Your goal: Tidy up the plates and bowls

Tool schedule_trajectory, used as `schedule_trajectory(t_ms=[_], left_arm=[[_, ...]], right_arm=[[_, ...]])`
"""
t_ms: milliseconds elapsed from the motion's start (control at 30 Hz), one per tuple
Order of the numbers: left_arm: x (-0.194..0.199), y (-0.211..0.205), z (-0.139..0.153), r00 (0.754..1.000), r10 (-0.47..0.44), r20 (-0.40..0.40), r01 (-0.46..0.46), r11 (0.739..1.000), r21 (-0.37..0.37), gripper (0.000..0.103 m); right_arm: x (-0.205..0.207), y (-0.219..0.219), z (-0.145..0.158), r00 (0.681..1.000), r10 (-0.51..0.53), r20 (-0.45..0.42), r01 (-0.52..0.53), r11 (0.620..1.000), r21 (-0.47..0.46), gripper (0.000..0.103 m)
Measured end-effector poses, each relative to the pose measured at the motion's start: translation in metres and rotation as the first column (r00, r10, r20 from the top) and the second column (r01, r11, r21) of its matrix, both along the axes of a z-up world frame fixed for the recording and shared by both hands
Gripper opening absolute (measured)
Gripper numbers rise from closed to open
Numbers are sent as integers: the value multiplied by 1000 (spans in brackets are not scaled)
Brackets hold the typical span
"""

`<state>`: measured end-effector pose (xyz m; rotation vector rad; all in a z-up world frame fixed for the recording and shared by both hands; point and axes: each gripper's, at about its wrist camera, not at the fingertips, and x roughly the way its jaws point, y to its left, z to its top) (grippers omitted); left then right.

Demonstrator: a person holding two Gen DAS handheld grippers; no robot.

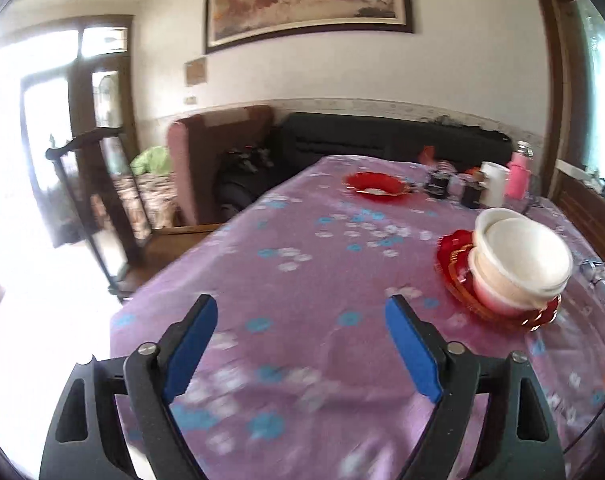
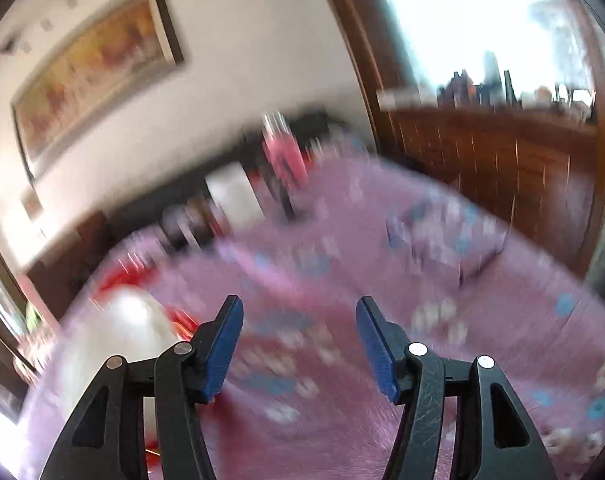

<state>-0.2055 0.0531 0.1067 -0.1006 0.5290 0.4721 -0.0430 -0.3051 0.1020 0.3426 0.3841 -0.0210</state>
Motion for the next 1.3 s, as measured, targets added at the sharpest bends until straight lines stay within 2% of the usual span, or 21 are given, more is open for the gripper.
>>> schedule_trajectory(t_ms=[33,133,233,333,433,500,533,633,767,867,967,1067,1200,1300], left_arm=[[-8,4,3,1000,15,0,-15,1000,-16,87],[-19,9,8,999,37,-28,-39,997,-64,87],[-24,0,12,997,56,-46,-58,998,-37,87],[-22,-8,15,995,79,-63,-81,996,-23,87],[-13,-13,13,991,96,-96,-102,993,-62,87],[-10,-20,12,989,106,-107,-114,991,-72,87],[-9,-24,10,987,111,-114,-119,990,-71,87],[-1,-33,2,982,120,-143,-133,987,-85,87],[5,-38,-4,979,111,-168,-134,983,-128,87],[3,-40,-6,980,116,-161,-134,985,-106,87],[7,-39,-13,977,97,-193,-122,984,-126,87],[6,-41,-19,978,80,-191,-105,986,-129,87],[1,-42,-24,978,72,-198,-96,988,-118,87],[0,-39,-26,978,67,-196,-93,988,-124,87]], right_arm=[[-4,9,16,999,35,42,-35,999,-7,76],[-16,43,52,973,140,182,-138,990,-24,82],[-12,83,75,930,284,235,-288,958,-17,83],[-8,119,89,865,439,242,-453,892,0,83],[-8,150,94,771,591,239,-610,792,9,83],[-9,160,93,730,640,239,-661,750,9,83],[-9,161,91,723,649,238,-670,742,14,83],[3,148,82,722,649,239,-680,729,75,84],[14,142,74,736,645,204,-670,738,84,85],[21,140,67,751,636,176,-655,753,70,85],[25,142,64,735,664,134,-677,729,101,85],[21,142,64,729,670,144,-684,724,94,85],[14,141,65,732,657,182,-675,736,55,87],[16,145,63,733,661,164,-676,734,61,89]])
